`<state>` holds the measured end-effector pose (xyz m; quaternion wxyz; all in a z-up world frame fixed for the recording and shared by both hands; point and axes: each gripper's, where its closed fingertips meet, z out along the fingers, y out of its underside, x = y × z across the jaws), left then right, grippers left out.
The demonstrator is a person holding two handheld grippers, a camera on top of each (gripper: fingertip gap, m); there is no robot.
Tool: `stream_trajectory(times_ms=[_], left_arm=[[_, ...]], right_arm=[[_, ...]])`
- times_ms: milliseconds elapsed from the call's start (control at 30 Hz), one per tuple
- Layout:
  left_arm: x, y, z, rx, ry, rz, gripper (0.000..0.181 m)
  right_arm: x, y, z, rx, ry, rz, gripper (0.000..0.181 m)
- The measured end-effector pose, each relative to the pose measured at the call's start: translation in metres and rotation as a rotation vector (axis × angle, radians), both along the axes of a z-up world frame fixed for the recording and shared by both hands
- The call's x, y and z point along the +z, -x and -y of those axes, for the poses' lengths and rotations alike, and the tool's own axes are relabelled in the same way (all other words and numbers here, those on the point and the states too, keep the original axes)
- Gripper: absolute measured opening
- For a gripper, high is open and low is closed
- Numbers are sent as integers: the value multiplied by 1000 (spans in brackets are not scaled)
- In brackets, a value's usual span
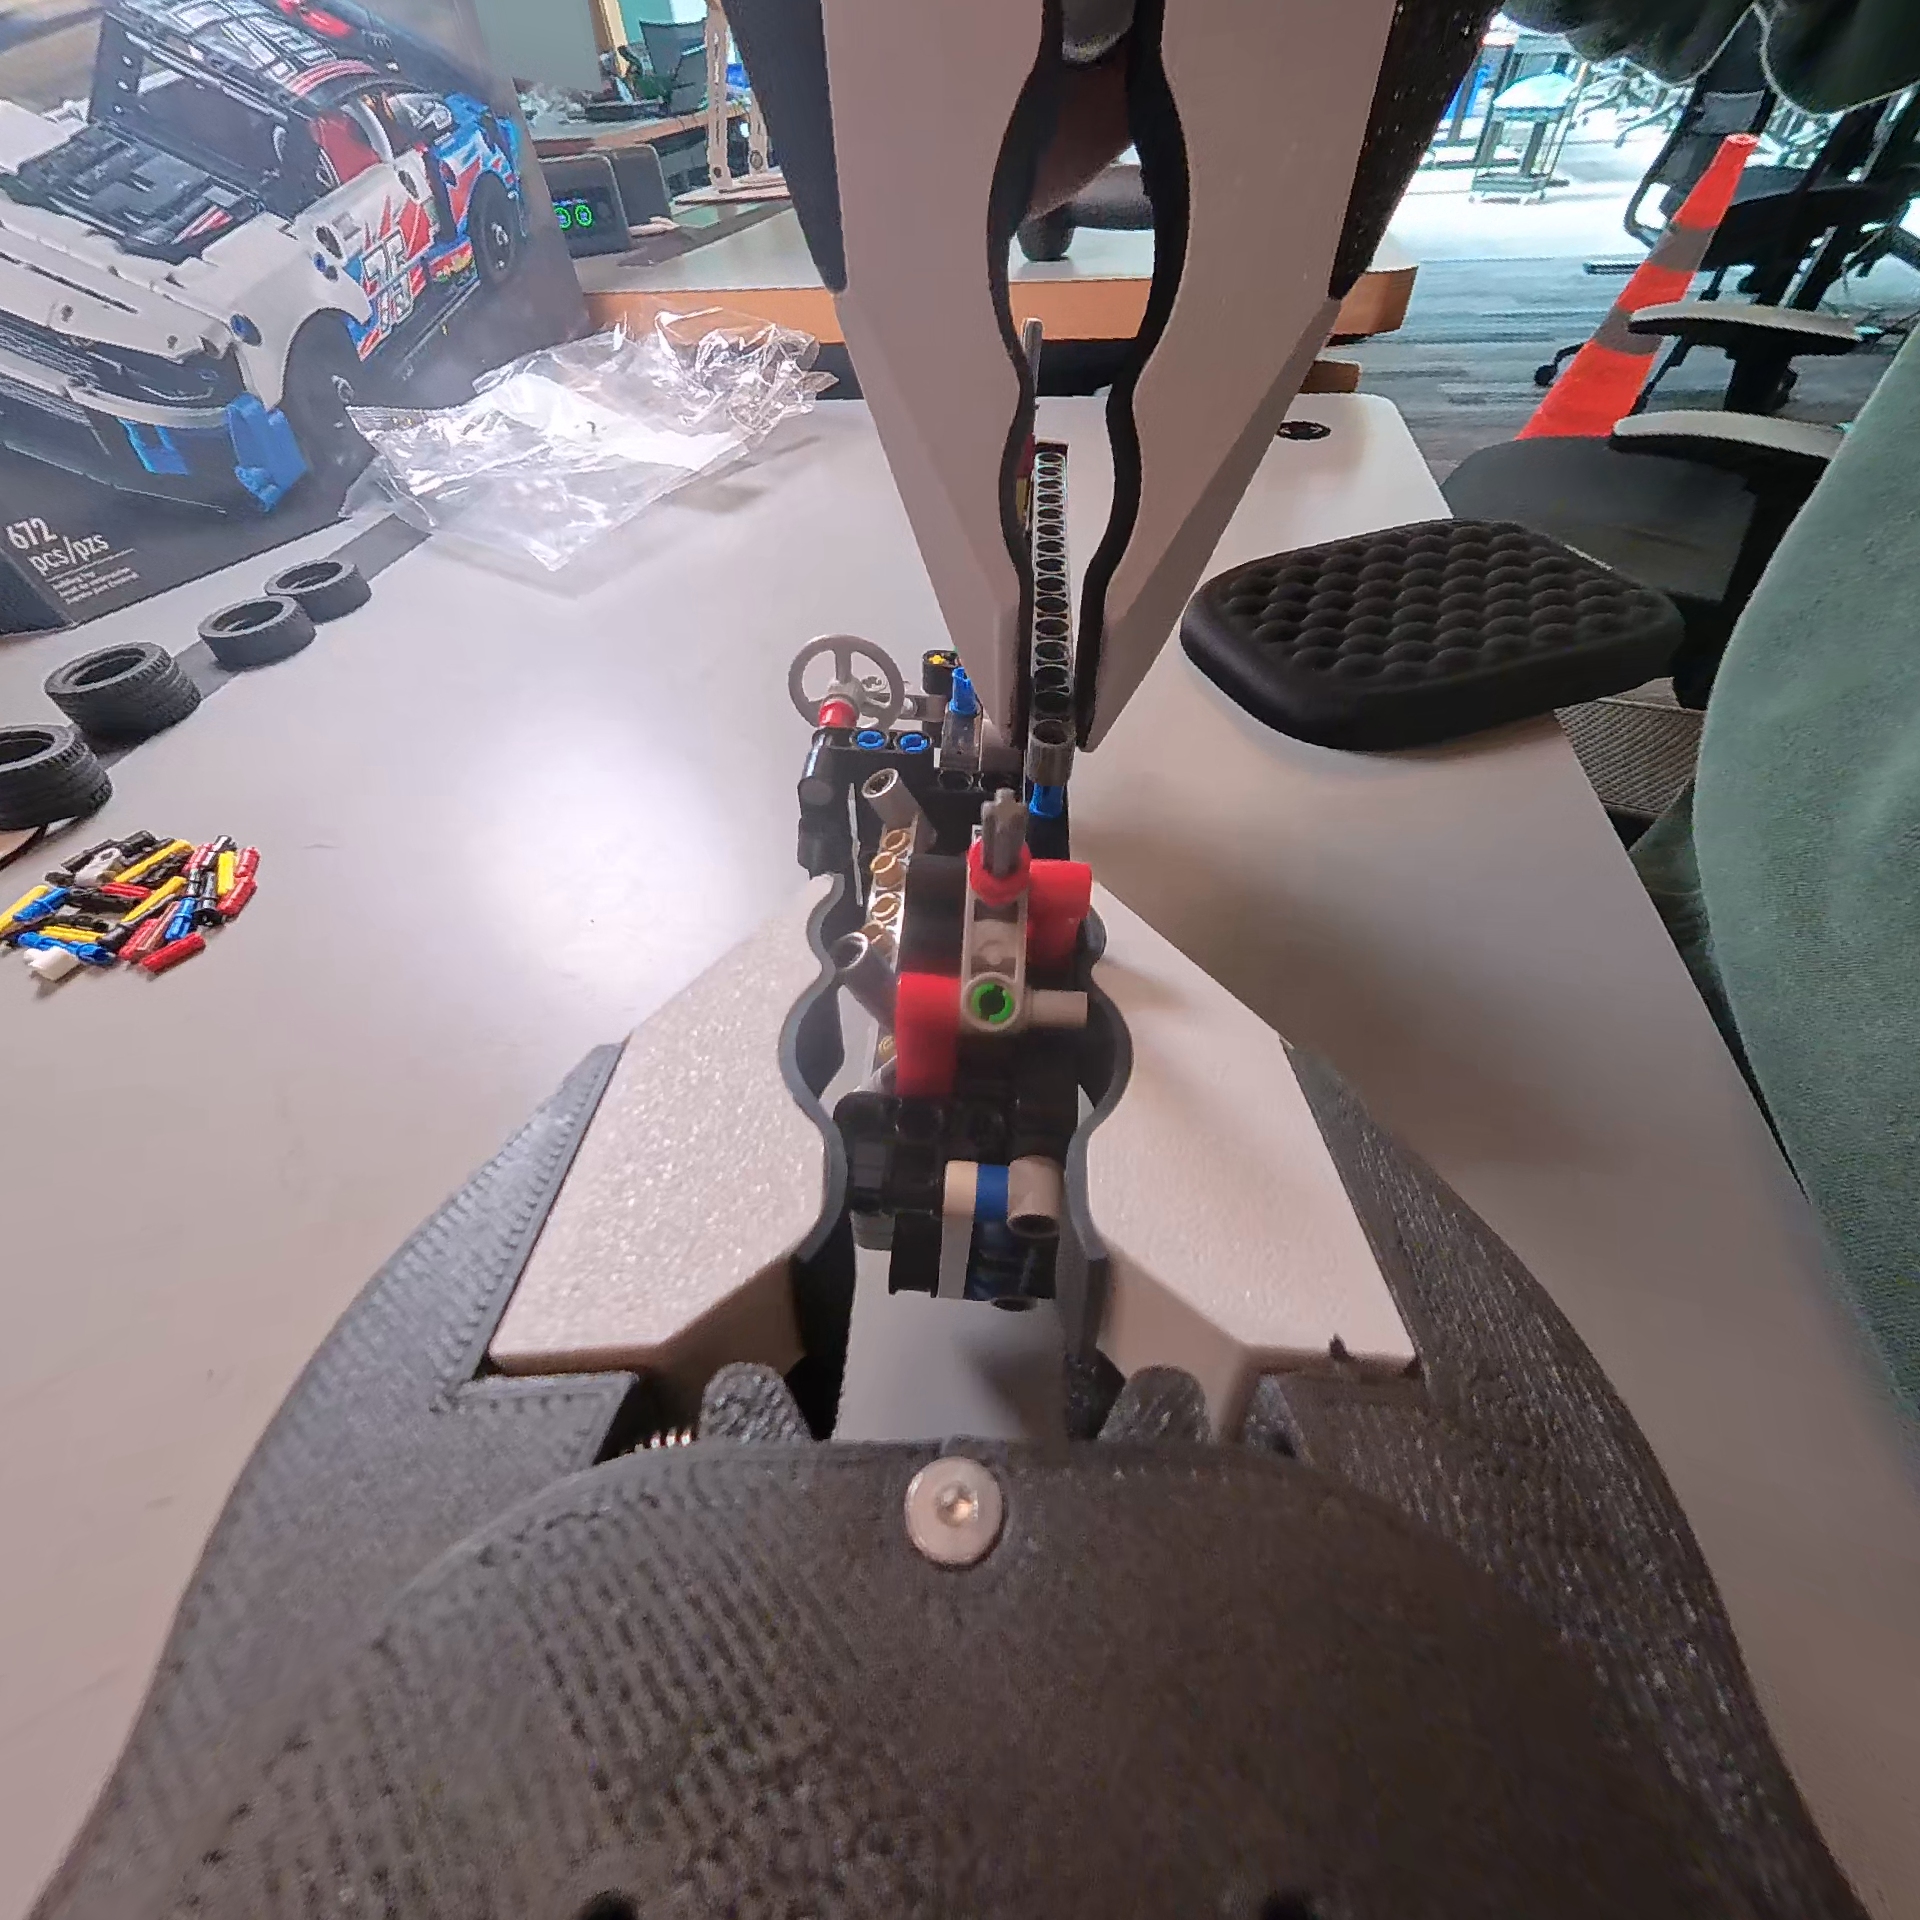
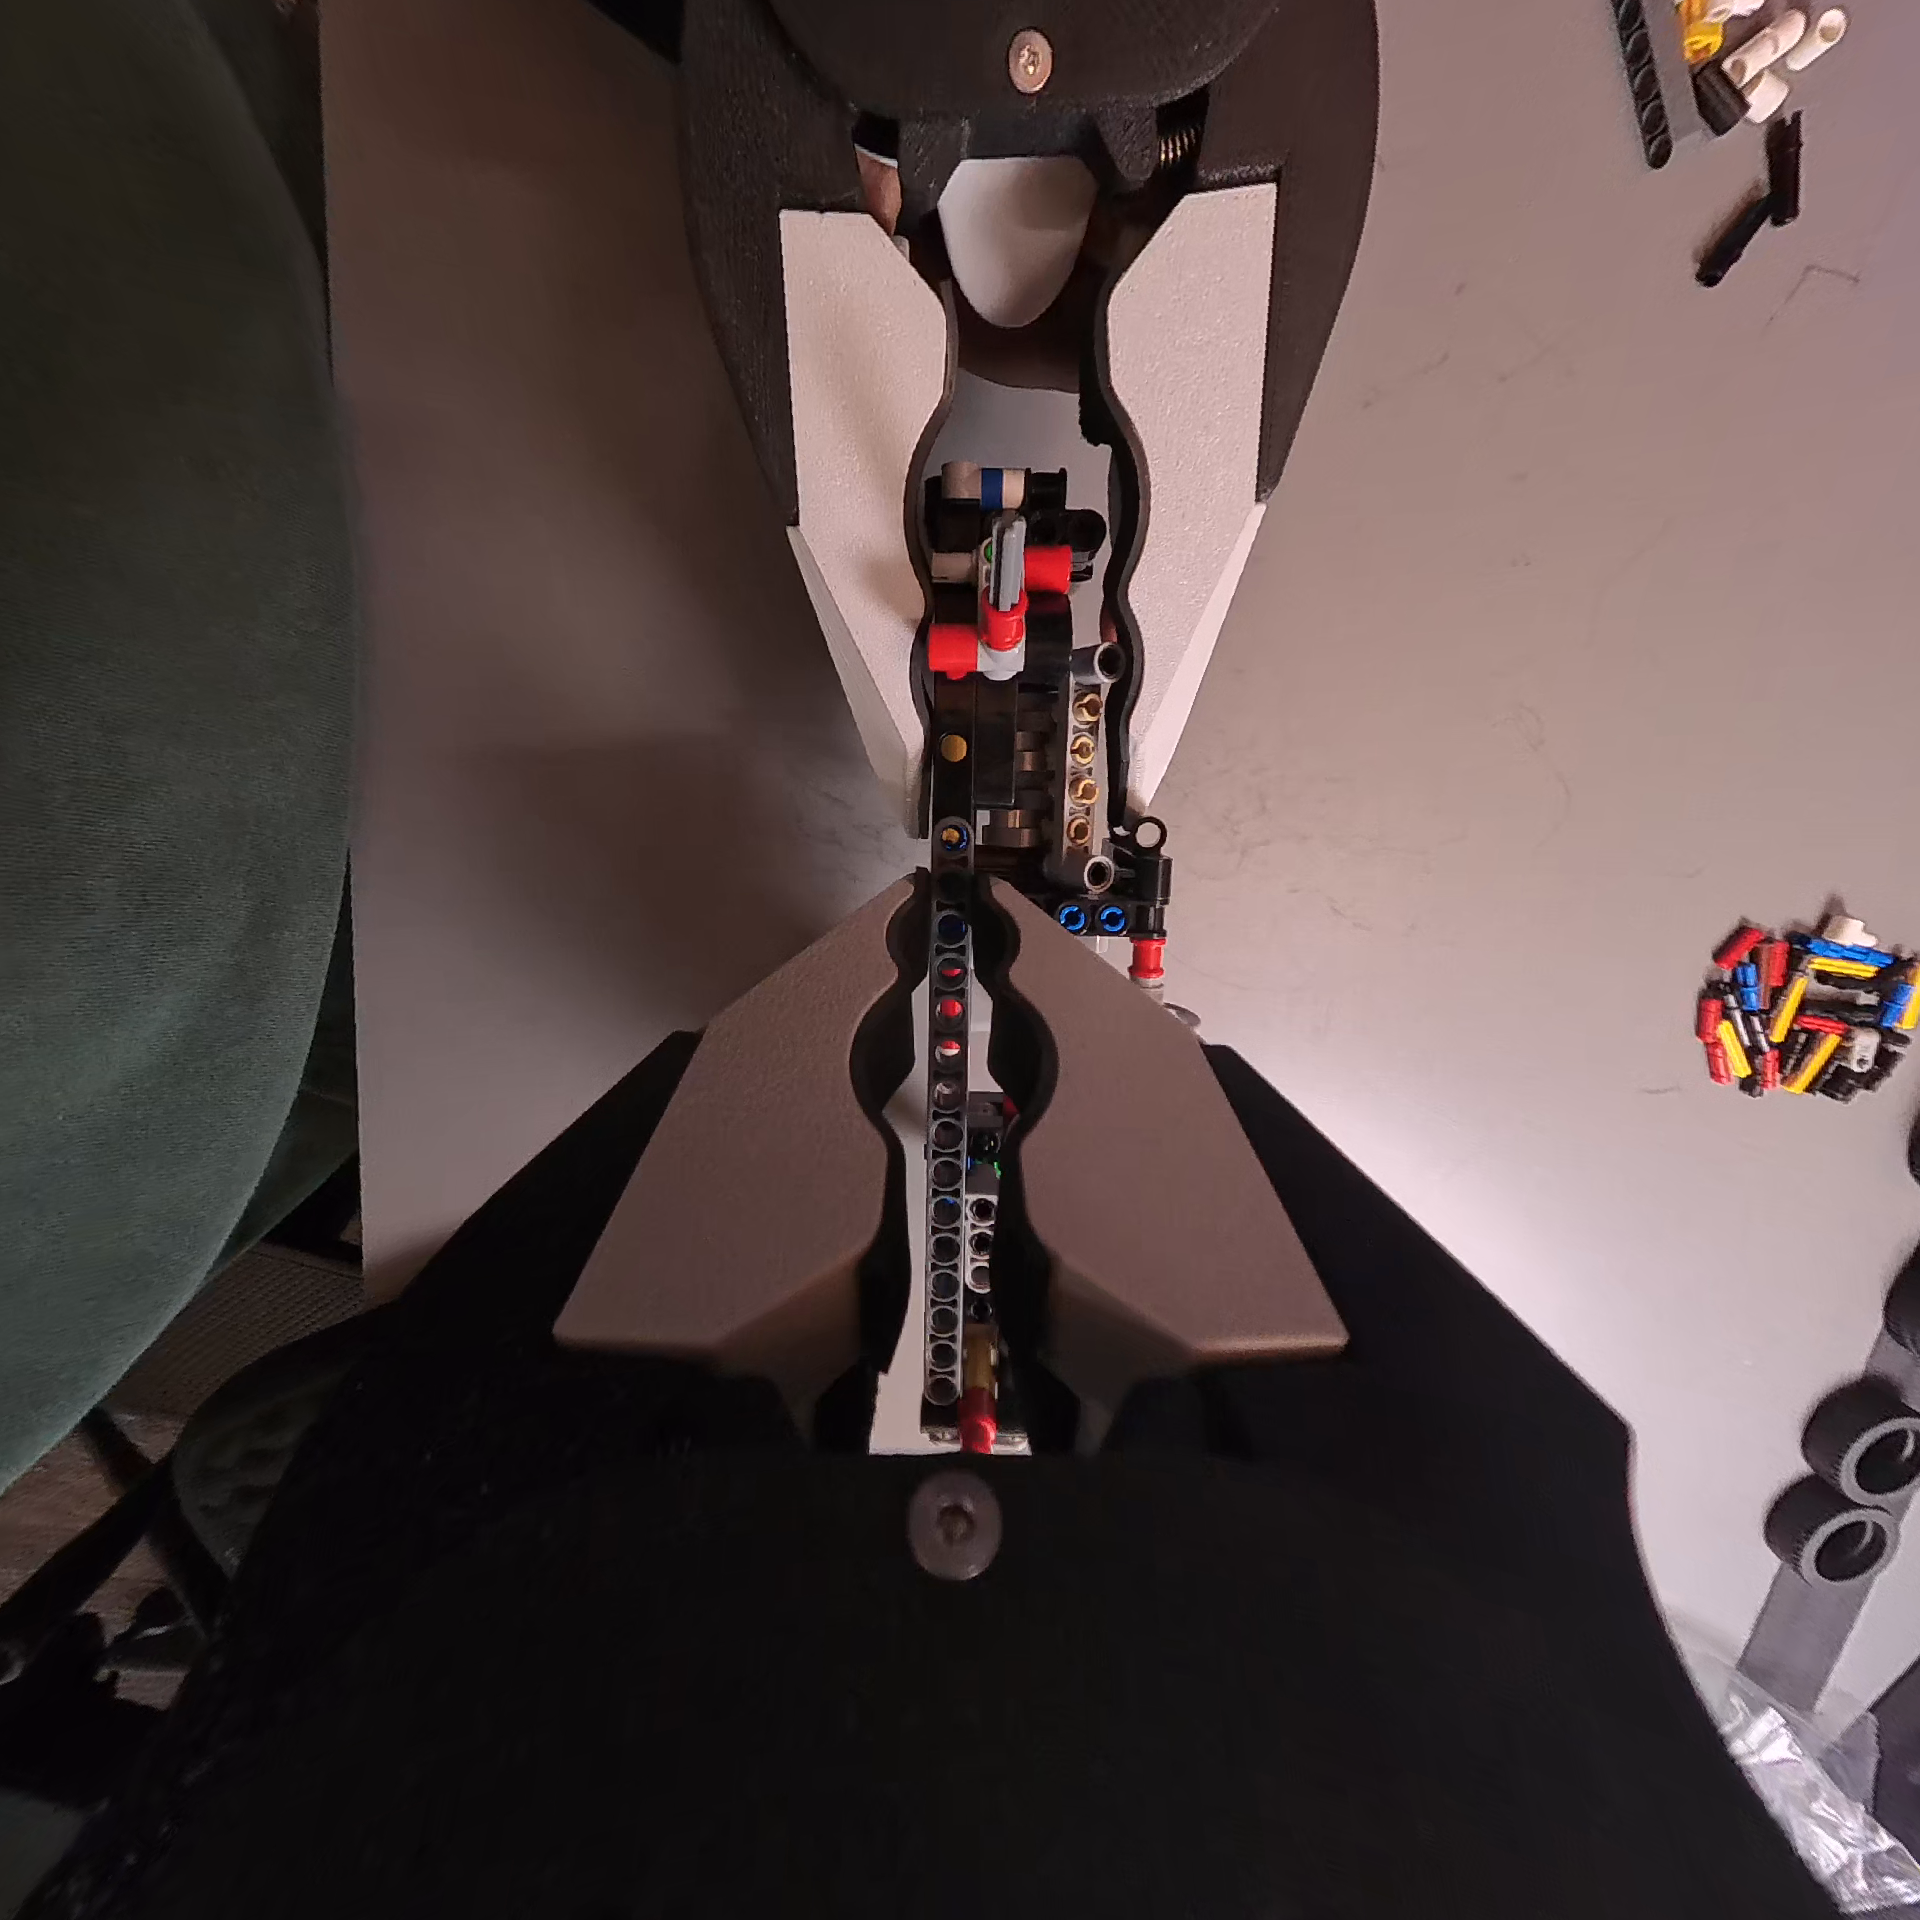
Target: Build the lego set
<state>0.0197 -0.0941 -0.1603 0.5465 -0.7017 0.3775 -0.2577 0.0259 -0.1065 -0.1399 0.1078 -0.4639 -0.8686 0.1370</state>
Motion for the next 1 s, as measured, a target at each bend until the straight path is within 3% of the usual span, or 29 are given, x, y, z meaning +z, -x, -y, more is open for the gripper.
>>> stream_trajectory(times_ms=[33,1000], left_arm=[[0,0,0,0,-2,-1,39],[8,9,-4,37,-84,-69,40]], right_arm=[[0,0,0,-2,2,0,4],[-6,-2,-7,-35,12,-21,4]])
